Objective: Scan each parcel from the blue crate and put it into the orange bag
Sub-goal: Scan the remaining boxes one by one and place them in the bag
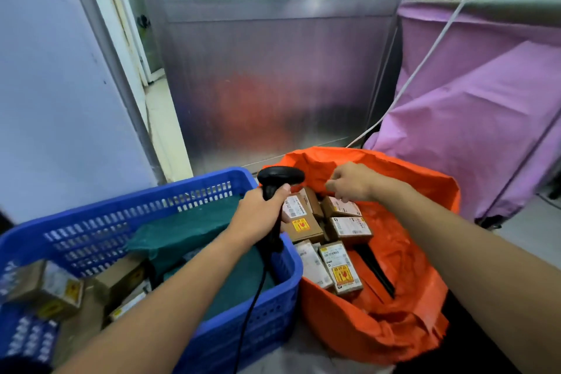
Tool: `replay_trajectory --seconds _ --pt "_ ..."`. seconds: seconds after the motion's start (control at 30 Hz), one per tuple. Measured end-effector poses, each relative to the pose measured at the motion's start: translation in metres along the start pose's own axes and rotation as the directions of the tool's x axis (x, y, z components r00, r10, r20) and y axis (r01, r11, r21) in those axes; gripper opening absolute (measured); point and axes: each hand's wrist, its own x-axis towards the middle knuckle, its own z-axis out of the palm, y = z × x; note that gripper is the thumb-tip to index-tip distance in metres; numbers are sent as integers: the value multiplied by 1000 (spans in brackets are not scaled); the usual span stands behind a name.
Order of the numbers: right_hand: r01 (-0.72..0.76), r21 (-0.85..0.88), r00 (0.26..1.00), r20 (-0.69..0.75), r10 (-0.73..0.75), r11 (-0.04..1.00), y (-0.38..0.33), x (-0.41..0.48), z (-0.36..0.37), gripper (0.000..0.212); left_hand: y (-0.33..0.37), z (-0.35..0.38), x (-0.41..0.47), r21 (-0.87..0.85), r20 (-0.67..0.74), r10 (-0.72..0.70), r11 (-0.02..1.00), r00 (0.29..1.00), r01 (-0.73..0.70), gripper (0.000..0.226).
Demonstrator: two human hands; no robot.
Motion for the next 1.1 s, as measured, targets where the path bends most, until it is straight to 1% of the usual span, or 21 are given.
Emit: replay_trajectory --seconds 0.07,0.13,0.23,0.3,0.33,0.37,0.43,0.5,0.57,0.7,0.87,1.0,1.1 --pt "82 83 991 -114 -72 993 -11 -16 9 21 6 -22 -18 -44 -6 -4 999 1000 4 32" --pt "142 135 982 -147 -122 981 -21 -30 21 19 5 -45 -40 -98 -27 -33 995 999 30 29" --pt "220 58 965 -159 -209 974 -44 -39 31 23 -3 -79 -67 -146 -65 -63 988 996 53 24" --pt "262 50 950 -190 -249 964 -59 -41 32 25 -16 -100 -81 -176 -99 -80 982 992 62 24" --pt "277 10 943 -196 -270 961 -66 -41 33 25 -25 -110 -88 -218 -121 -93 974 988 65 26" --pt "280 -45 939 -194 -284 959 -69 -41 37 25 -35 -117 -94 -284 -127 -122 955 984 82 28" --pt "270 -154 941 -169 -294 951 -72 -40 46 25 -58 -128 -105 -452 -106 -216 880 971 146 29" --pt "272 -214 943 -134 -304 938 -77 -36 55 22 -76 -133 -112 -542 -102 -288 819 952 190 26" --pt "274 -221 946 -115 -304 936 -84 -32 58 19 -80 -139 -112 -520 -148 -304 834 941 188 21" --pt "302 -264 940 -78 -333 916 -103 -18 75 19 -80 -169 -110 -479 -229 -271 867 935 134 15" --pt "364 -306 922 -14 -387 880 -131 -10 95 15 -97 -198 -111 -491 -283 -334 856 899 163 13" --pt "438 -322 891 33 -452 839 -153 -4 115 14 -104 -223 -116 -478 -347 -338 866 875 145 16" --pt "464 -331 880 65 -471 821 -170 2 134 13 -109 -240 -123 -473 -392 -349 870 851 139 17"
